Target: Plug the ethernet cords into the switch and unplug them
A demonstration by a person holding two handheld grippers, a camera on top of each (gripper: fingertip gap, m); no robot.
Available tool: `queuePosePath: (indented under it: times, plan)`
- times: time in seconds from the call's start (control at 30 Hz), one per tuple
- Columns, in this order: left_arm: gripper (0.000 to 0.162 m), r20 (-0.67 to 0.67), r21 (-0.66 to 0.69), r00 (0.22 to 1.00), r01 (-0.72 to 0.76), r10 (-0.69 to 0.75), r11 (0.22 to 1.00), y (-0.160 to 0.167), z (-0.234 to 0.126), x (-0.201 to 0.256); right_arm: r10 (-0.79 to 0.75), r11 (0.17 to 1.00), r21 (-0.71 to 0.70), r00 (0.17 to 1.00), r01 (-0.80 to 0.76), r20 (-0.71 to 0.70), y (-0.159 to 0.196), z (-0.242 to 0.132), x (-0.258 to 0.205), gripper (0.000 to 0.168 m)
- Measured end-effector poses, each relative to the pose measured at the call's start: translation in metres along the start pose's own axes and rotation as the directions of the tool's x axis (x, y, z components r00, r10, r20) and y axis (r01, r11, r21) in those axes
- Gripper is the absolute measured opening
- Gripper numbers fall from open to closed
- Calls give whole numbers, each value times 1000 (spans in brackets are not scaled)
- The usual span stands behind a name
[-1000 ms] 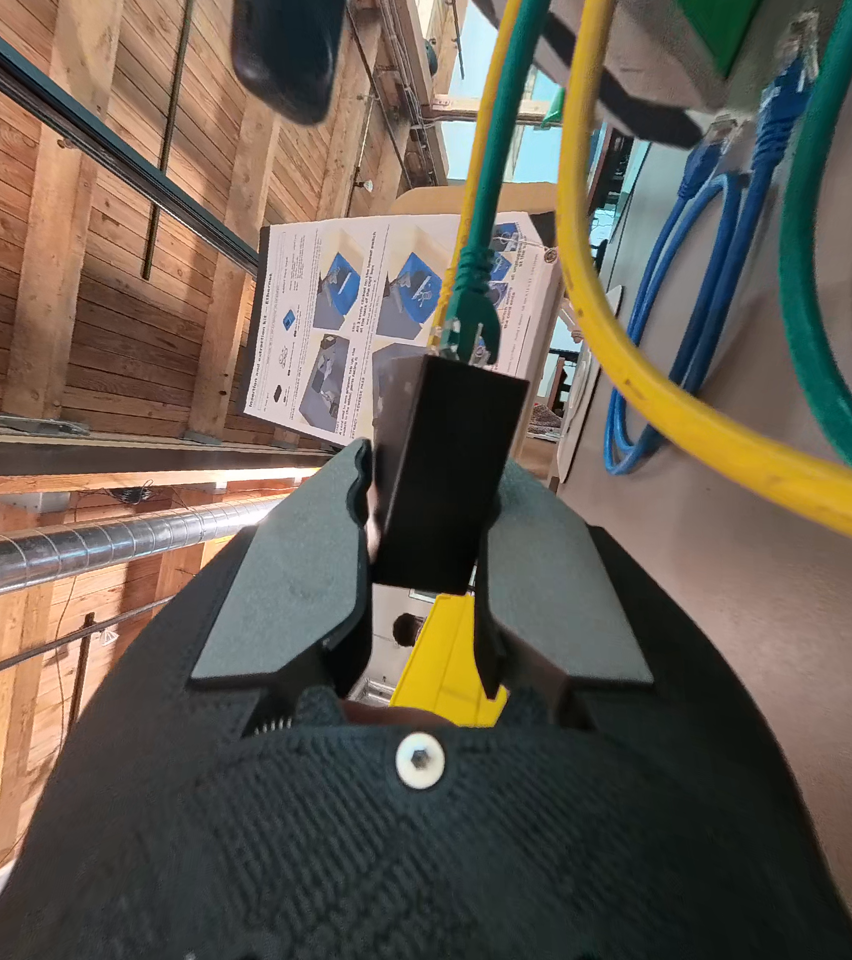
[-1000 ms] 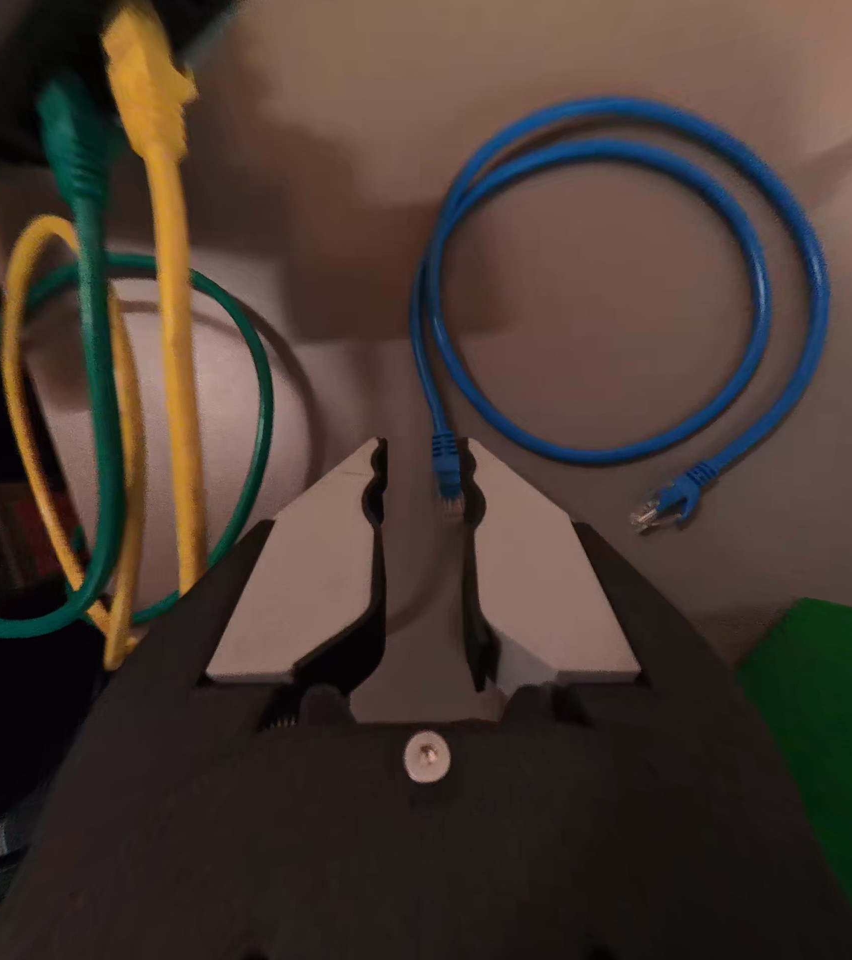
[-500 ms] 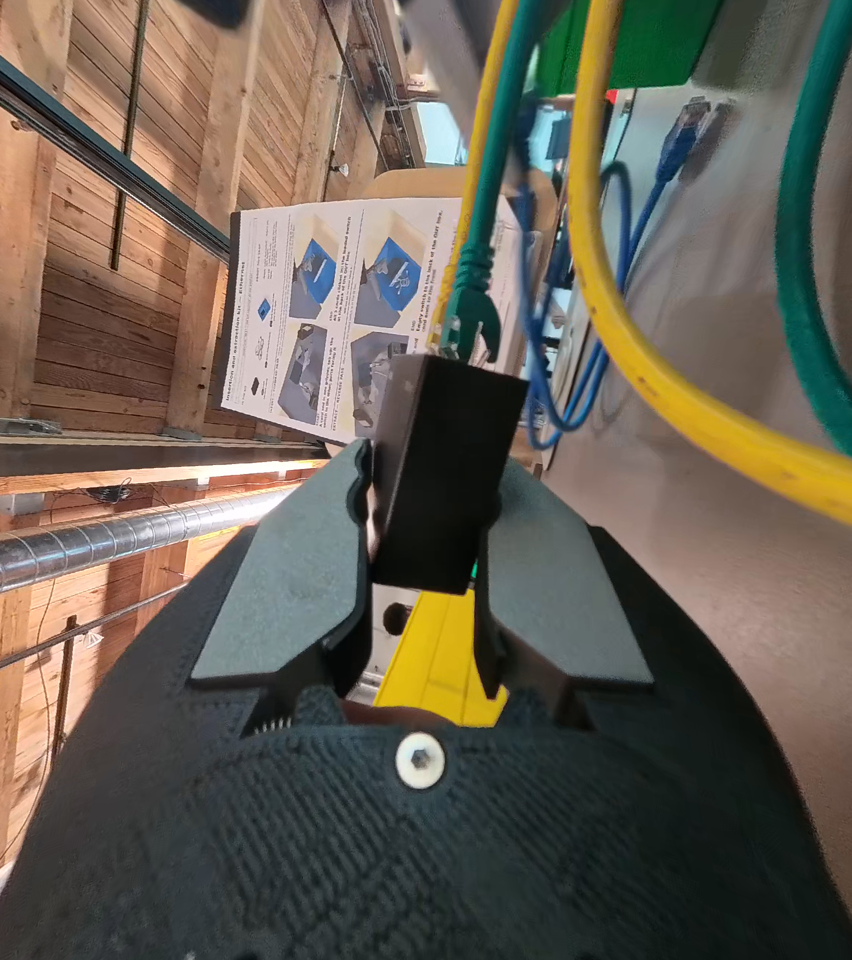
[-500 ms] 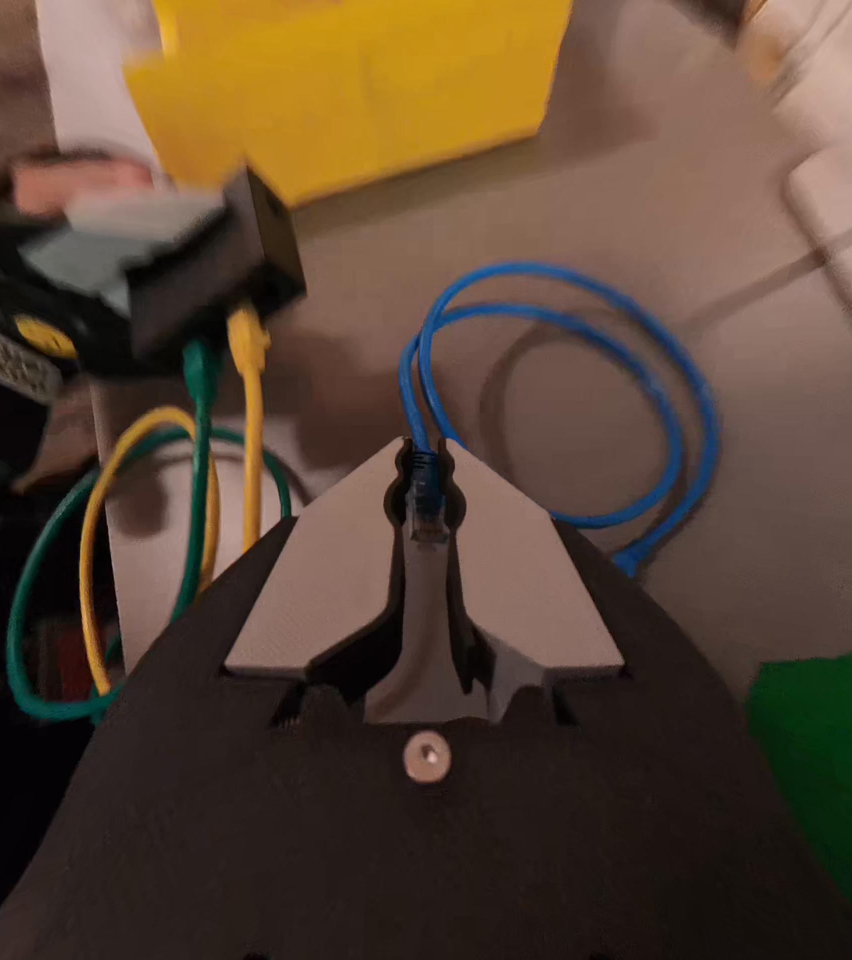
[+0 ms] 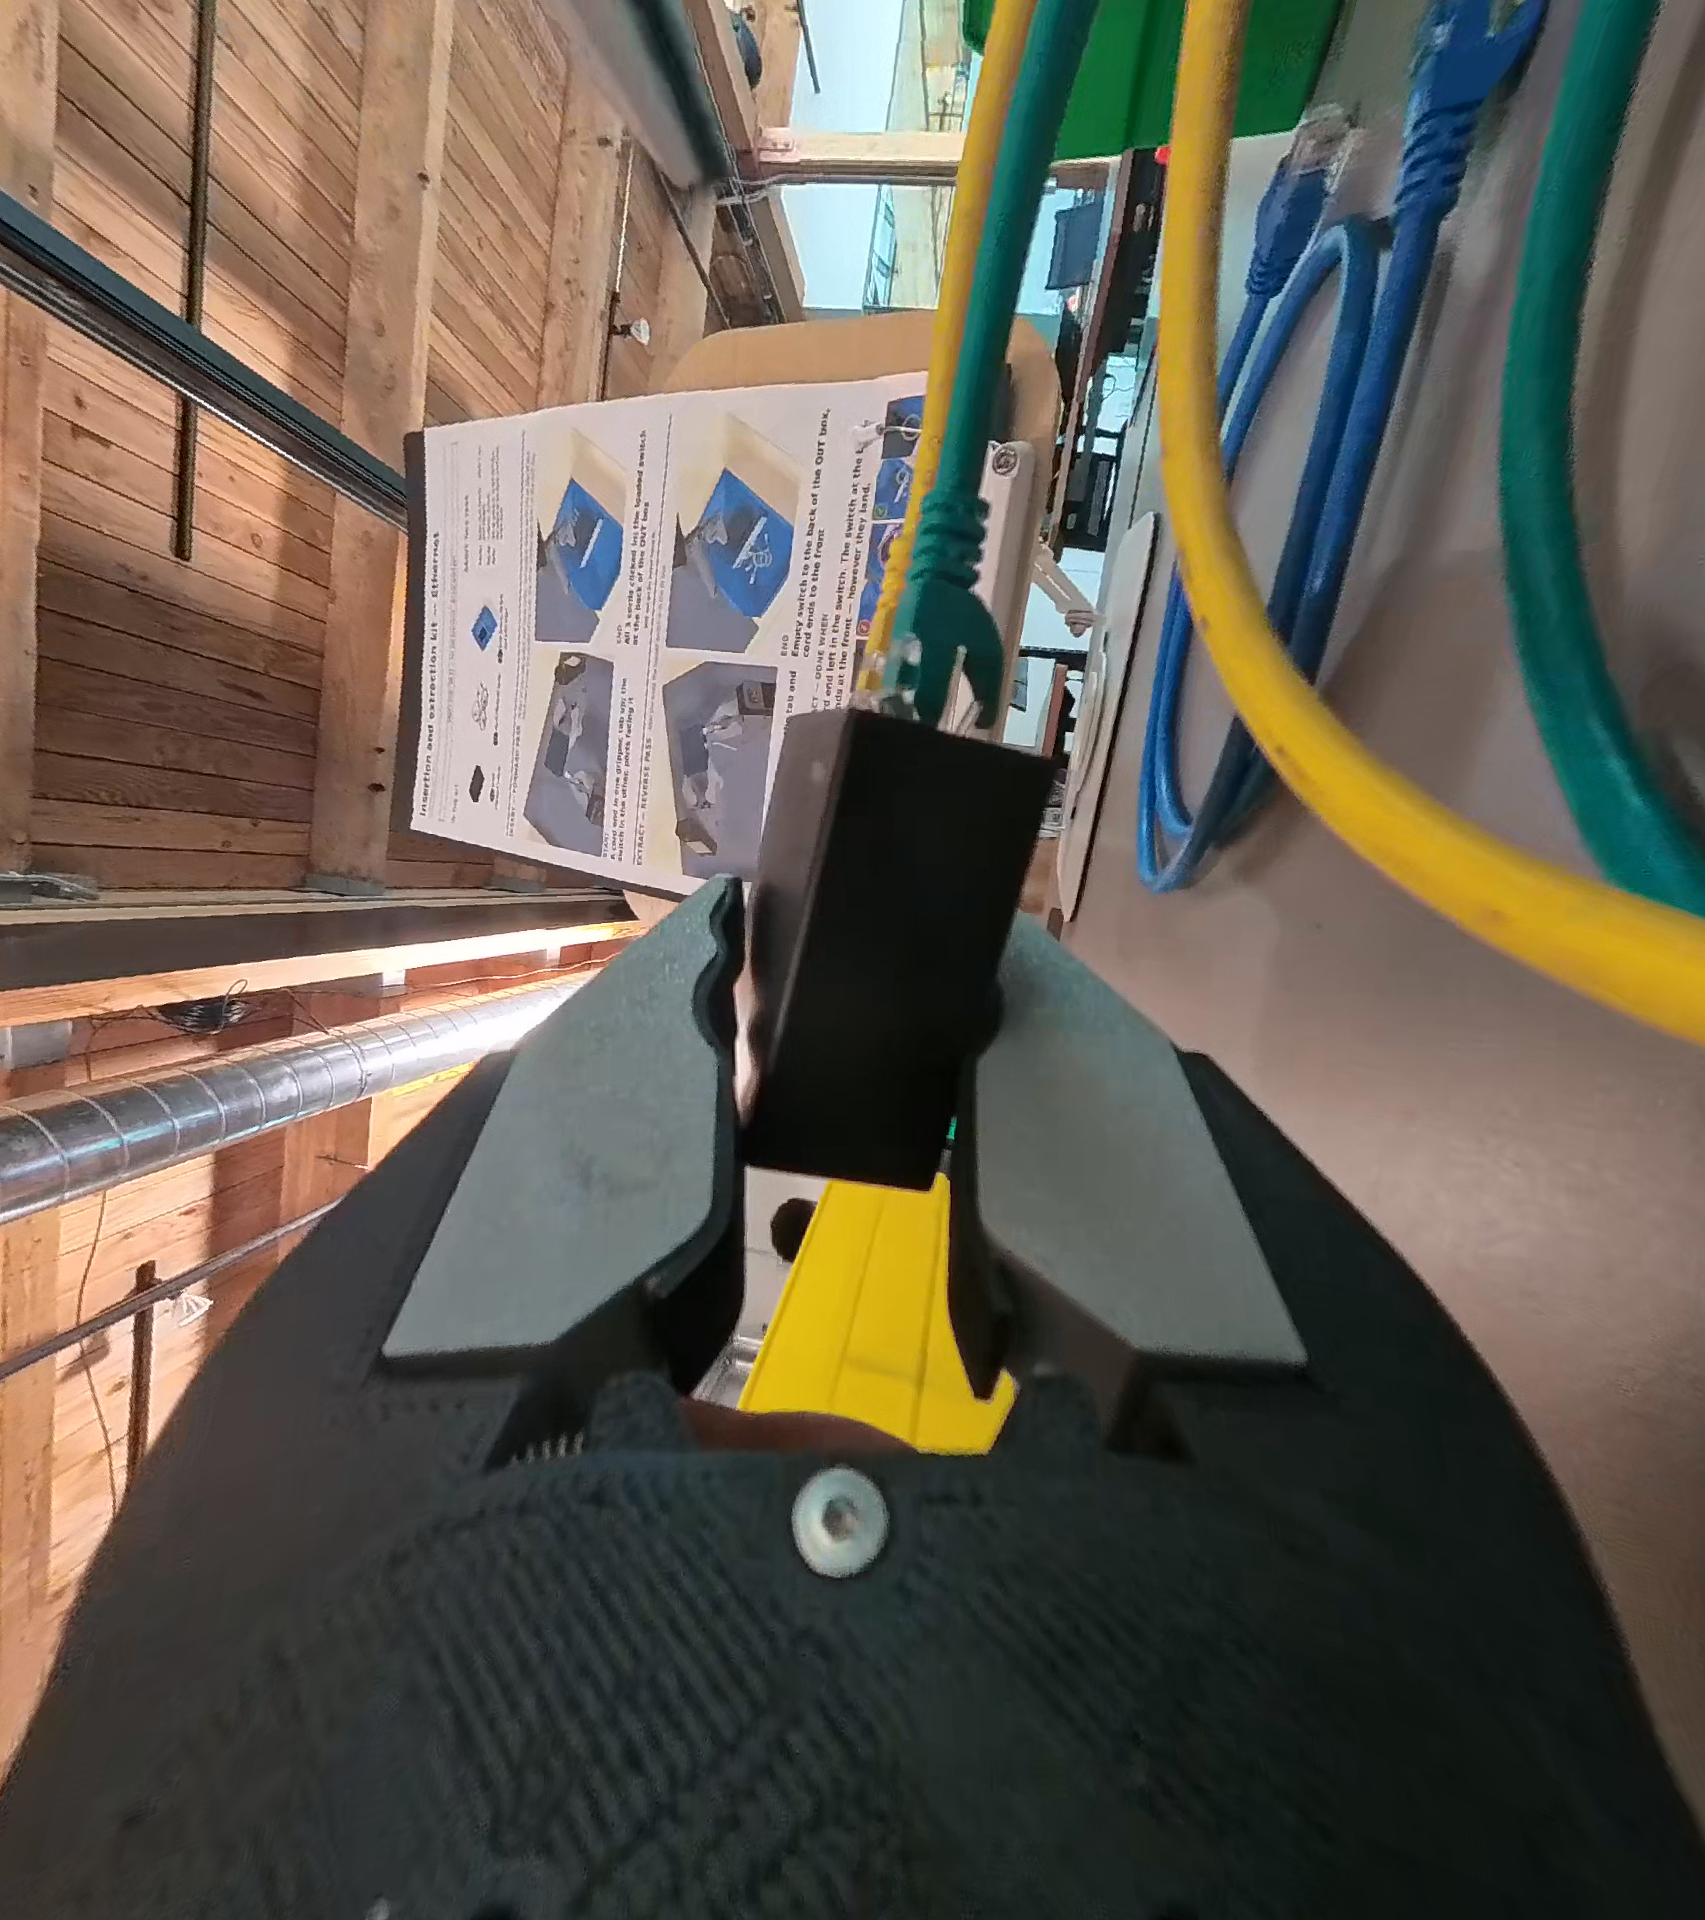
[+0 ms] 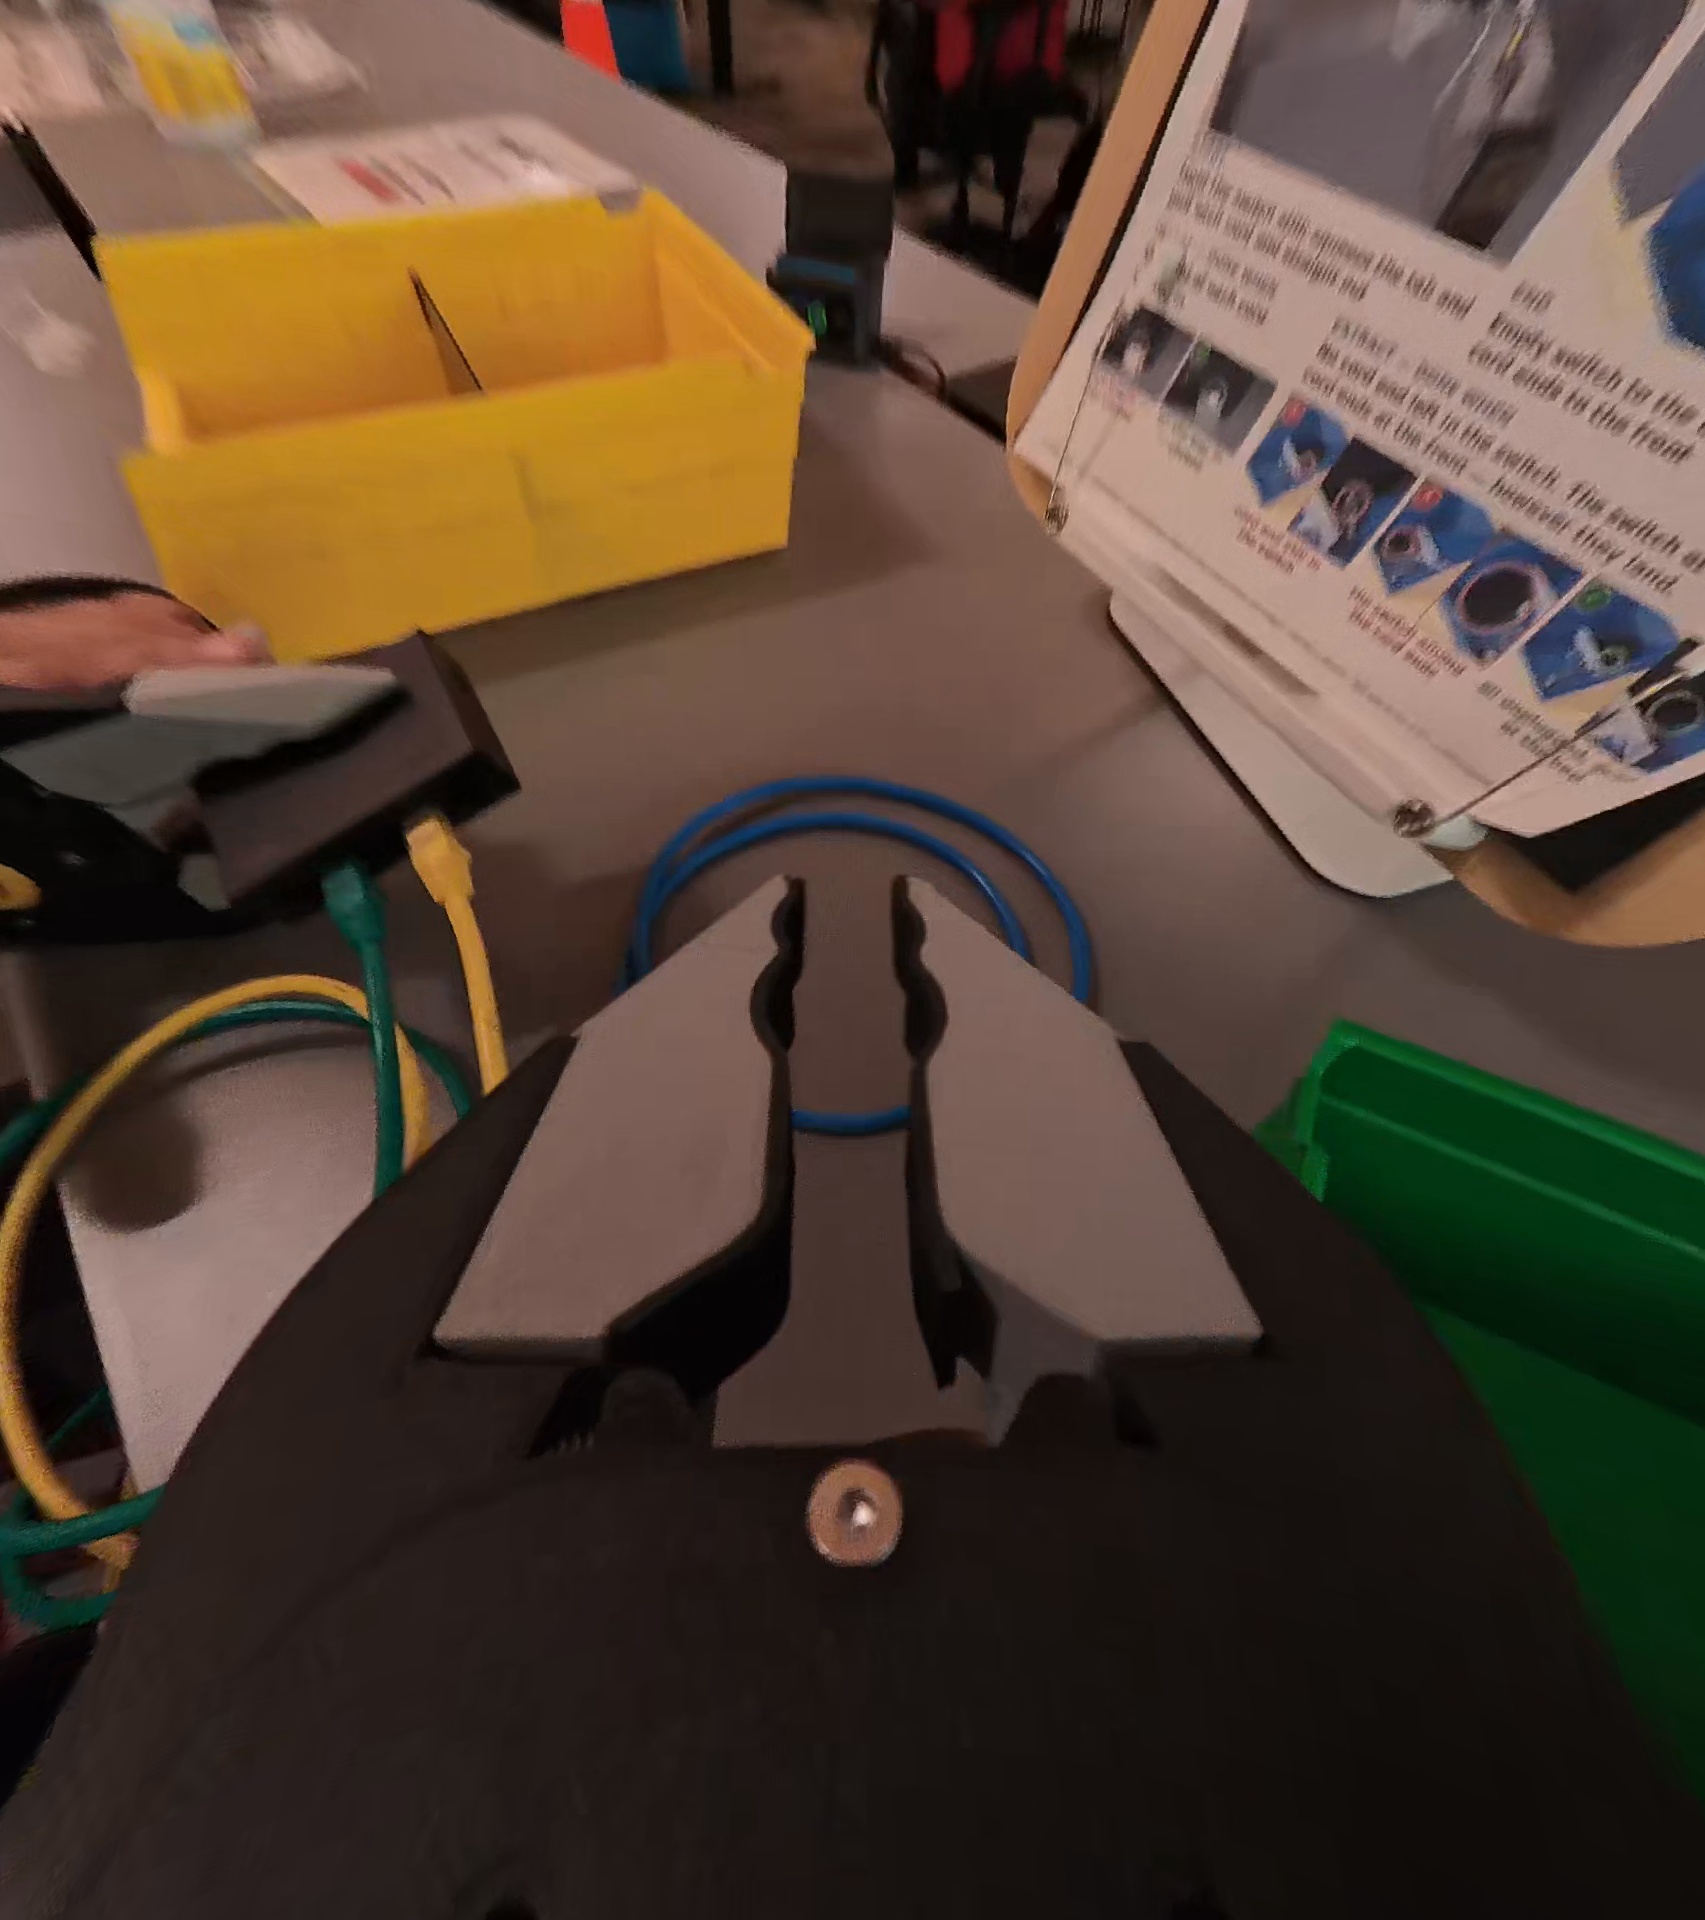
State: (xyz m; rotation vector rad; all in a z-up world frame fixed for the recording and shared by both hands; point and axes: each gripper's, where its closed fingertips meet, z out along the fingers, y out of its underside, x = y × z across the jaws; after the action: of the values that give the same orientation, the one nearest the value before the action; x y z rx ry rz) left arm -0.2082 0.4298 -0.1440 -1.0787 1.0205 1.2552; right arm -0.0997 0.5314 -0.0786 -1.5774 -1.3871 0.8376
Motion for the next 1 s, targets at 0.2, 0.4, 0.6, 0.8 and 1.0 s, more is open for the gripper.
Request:
queuePosePath:
  times: [0.2,0.4,0.6,0.8,1.0]
  plan:
    - [39,1,-1,1000,-6,6,1000,0,0,0,-54,964,-262,997,36,-63,52,47,7,21]
    - [39,5,4,1000,1,-1,1000,0,0,-1,-239,874,-484,909,48,-342,93,57,61,18]
    - [39,2,6,1000,-5,5,1000,-1,0,0,-216,847,-531,925,18,-313,114,73,54,19]
    - [39,-7,8,1000,-15,15,1000,-3,-1,2,-169,848,-530,931,-30,-323,126,71,61,7]
    - [39,-5,-3,1000,-8,8,1000,0,-1,1,334,937,-149,933,-315,132,47,62,-1,4]
